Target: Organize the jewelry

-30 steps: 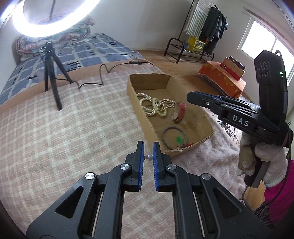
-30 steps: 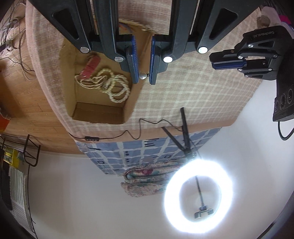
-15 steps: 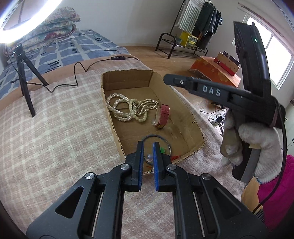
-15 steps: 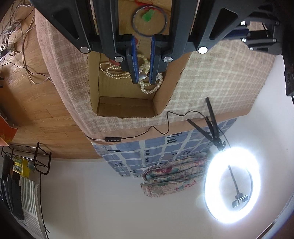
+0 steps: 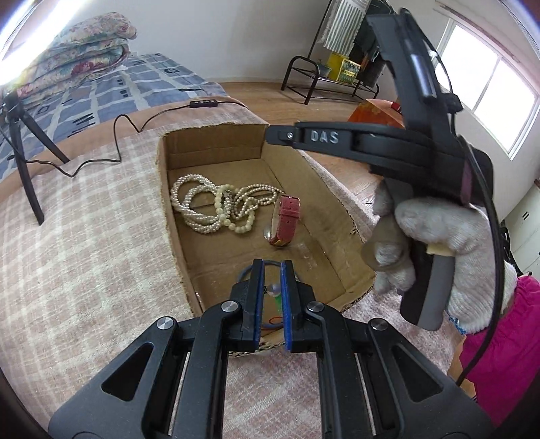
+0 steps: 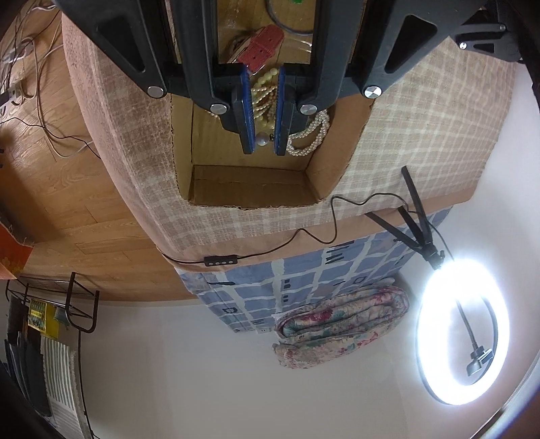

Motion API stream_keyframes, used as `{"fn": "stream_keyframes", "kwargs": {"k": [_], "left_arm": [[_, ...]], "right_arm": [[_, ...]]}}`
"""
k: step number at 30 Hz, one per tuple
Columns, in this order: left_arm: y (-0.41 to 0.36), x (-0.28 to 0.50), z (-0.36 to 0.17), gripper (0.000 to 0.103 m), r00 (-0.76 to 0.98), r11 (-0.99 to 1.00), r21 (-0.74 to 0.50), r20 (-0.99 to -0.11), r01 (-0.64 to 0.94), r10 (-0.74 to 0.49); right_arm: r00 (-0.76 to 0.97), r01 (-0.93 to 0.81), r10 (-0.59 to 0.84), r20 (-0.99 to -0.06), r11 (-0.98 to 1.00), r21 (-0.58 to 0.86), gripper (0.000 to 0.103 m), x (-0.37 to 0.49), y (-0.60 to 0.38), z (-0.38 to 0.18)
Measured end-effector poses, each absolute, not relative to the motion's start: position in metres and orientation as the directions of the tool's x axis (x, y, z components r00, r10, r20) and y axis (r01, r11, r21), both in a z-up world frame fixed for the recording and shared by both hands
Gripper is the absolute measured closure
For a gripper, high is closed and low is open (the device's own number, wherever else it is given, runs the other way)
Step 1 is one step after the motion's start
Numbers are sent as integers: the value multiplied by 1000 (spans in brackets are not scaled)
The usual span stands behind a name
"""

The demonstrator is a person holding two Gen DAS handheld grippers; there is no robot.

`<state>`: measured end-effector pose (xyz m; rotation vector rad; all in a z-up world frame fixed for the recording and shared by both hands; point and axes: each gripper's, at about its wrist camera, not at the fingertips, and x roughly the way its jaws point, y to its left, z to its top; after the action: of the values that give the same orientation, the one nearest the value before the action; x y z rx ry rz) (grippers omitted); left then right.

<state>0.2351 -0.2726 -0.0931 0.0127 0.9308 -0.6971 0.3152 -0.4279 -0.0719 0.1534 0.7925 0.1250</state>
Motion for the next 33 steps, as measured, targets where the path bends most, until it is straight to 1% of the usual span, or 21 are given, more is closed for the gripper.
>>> {"fn": "stream_keyframes", "kwargs": {"k": [5,9,11,12,13,14,15,16,17,18,19,20,22,24,33], "left_arm": [[-277,235,-94,95,404,782,-267,-737,563,-542],[-277,235,-94,95,416,784,-254,-734,566,-538],[-276,237,-94,95,414,786,-261,-734,561,-539],[-276,237,-93,95,416,788,-259,-735,559,-536],[-276,237,-92,95,418,789,-255,-735,559,-534],[-276,236,-92,94,417,788,-250,-737,563,-532],[-276,236,-91,82,416,785,-248,-736,568,-534],[-276,236,-91,61,419,784,-245,-734,571,-535],[-276,234,-90,52,429,786,-237,-730,571,-532],[-276,233,-88,39,445,793,-225,-726,566,-524],[-275,232,-87,35,456,798,-219,-722,562,-519],[-275,232,-85,34,462,799,-216,-719,561,-519],[-274,233,-85,32,466,806,-209,-725,554,-508],[-273,234,-85,30,469,813,-206,-730,544,-498],[-269,232,-82,29,486,821,-184,-728,541,-483]], "right_arm": [[694,-38,180,-697,976,214,93,324,-435,-76],[689,-41,192,-699,973,227,90,328,-433,-78],[694,-40,190,-694,973,226,82,329,-432,-78],[697,-38,186,-692,974,224,74,329,-431,-77],[700,-37,184,-690,974,223,68,329,-430,-77],[700,-39,187,-689,974,225,65,329,-429,-76],[702,-42,190,-687,973,226,55,329,-428,-75],[705,-40,184,-685,975,220,38,328,-427,-74],[714,-38,174,-678,977,211,30,327,-426,-72],[723,-36,168,-670,978,206,19,326,-425,-70],[729,-34,161,-665,979,200,12,325,-424,-68],[733,-32,154,-662,981,193,10,324,-423,-66],[737,-27,139,-662,984,176,1,323,-420,-62],[742,-20,123,-659,987,161,0,322,-419,-60],[740,-7,111,-664,988,157,0,319,-421,-56]]}}
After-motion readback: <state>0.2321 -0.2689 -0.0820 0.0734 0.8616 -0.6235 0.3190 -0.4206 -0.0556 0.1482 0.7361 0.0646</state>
